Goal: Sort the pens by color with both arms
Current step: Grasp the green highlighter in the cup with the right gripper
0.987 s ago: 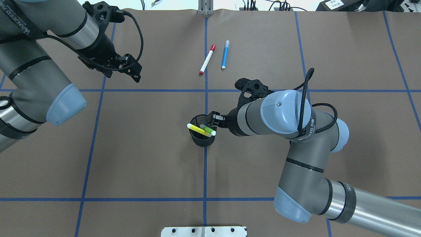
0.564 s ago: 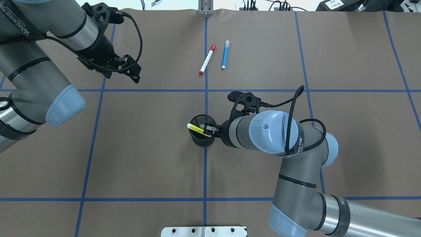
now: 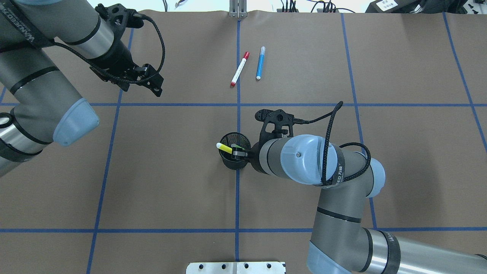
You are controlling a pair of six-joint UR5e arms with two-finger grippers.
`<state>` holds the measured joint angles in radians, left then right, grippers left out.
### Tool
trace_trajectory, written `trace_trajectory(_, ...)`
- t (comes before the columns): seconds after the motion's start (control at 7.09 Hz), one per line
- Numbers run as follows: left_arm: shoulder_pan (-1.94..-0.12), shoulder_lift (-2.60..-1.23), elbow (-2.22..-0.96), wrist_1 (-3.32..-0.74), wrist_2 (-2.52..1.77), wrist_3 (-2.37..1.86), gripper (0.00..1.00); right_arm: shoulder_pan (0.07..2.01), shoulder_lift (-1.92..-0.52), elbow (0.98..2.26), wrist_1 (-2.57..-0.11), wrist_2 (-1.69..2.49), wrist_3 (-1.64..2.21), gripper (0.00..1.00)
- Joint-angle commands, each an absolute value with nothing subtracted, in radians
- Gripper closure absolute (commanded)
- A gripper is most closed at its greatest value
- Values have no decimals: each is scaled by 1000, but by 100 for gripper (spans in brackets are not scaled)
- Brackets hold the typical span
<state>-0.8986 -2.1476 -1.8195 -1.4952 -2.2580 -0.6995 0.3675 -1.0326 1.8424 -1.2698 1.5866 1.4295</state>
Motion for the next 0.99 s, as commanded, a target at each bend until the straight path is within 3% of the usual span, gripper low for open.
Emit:
trace_trajectory(0.0,-897,-2148,-1819,-1496,-2258,-699,1,367,-1032,1841,-1270,1556,1384,59)
trace_trajectory(0.85,-896,-2148,-1819,-1496,-2260,-699,1,351,-1019,1830,-1270,1523,1350,64)
